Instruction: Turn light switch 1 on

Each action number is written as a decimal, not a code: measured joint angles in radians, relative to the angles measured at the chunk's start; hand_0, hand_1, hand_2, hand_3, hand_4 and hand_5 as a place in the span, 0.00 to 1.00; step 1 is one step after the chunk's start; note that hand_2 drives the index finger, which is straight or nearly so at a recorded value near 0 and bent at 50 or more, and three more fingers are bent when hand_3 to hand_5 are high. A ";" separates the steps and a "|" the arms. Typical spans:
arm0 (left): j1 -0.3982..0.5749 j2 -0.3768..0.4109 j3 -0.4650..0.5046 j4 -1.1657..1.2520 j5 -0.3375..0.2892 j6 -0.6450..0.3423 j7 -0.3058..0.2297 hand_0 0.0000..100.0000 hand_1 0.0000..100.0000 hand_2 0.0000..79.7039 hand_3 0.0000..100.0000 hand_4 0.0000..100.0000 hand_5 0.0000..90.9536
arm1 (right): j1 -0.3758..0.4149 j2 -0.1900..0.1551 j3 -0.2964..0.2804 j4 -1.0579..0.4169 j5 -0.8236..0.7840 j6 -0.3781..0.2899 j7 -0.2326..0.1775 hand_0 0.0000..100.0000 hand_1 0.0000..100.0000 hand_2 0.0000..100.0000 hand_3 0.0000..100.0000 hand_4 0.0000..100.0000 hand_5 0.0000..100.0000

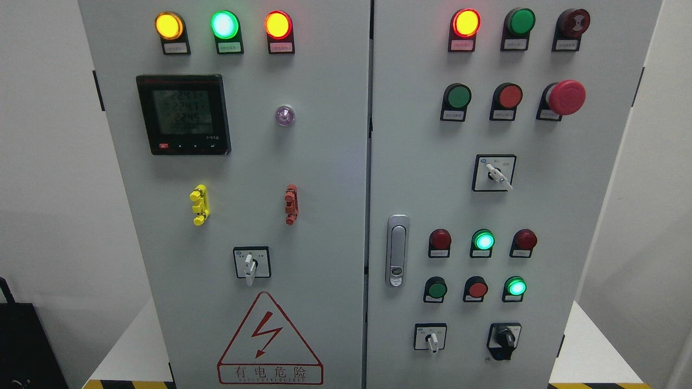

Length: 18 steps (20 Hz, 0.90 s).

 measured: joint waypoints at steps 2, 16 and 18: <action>-0.010 -0.004 -0.014 -0.016 -0.013 0.035 0.041 0.14 0.58 0.62 0.66 0.76 0.69 | 0.000 0.000 0.000 0.000 0.000 0.000 0.000 0.00 0.00 0.00 0.00 0.00 0.00; -0.112 -0.027 -0.085 -0.074 -0.041 0.231 0.190 0.11 0.66 0.70 0.78 0.82 0.79 | 0.000 0.000 0.000 0.000 0.000 0.000 0.000 0.00 0.00 0.00 0.00 0.00 0.00; -0.132 -0.031 -0.093 -0.078 -0.041 0.260 0.208 0.10 0.66 0.70 0.79 0.83 0.80 | 0.000 0.000 0.000 0.000 0.000 0.000 0.000 0.00 0.00 0.00 0.00 0.00 0.00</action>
